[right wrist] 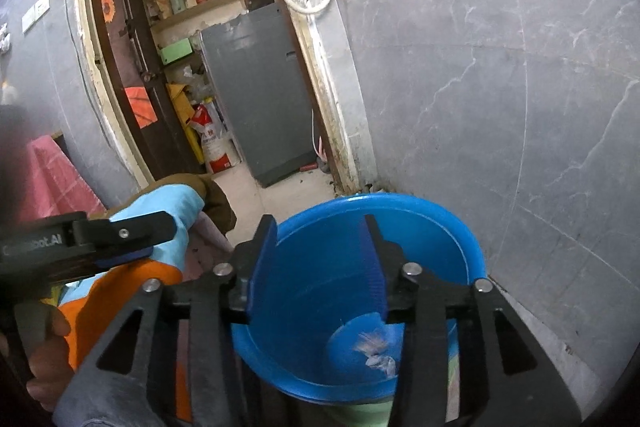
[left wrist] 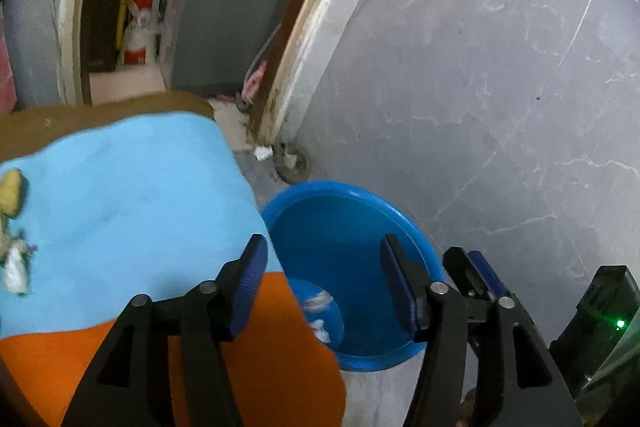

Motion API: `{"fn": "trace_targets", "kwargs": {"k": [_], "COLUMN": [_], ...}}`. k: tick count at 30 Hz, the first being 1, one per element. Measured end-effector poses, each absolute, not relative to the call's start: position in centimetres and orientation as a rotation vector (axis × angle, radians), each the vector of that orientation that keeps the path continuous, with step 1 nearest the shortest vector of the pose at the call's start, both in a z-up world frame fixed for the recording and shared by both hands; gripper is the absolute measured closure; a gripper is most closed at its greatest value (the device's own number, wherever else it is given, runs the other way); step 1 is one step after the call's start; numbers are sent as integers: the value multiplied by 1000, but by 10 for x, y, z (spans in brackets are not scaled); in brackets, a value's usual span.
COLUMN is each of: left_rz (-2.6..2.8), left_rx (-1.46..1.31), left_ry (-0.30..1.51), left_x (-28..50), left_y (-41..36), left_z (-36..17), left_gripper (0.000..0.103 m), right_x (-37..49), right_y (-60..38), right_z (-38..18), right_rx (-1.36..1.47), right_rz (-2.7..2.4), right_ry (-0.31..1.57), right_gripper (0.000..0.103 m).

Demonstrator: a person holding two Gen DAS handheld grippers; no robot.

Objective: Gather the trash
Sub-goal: 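Move both tools back over the wrapper pile on the blanket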

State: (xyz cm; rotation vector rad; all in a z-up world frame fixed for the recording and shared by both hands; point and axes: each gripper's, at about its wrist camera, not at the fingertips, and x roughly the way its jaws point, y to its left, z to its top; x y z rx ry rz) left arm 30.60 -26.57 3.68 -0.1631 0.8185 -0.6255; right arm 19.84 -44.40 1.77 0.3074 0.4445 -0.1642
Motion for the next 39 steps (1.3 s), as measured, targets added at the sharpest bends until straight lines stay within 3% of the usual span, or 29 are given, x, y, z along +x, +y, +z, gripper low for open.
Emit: {"fn": "trace_targets", "kwargs": {"k": [11,15,29,39], "left_rz": [-438,-344,-59,23], "left_rx": [-154,-147,-126,-87], "left_ry": [522,415,195,232], "left_x": [266,244,177,154], "left_y": [-194,-156,-41,14], "left_z": [79,85,87,62], "left_gripper": [14,3,2,2], "right_x": [172,164,140,155], "right_y": [-415,-395,-286,-225], "right_z": [46,59,85,77], "right_rx": [279,268,133,41], "right_rz": [-117,-70,102,245], "right_ry": [228,142,-73,6], "right_gripper": [0,0,0,0]}}
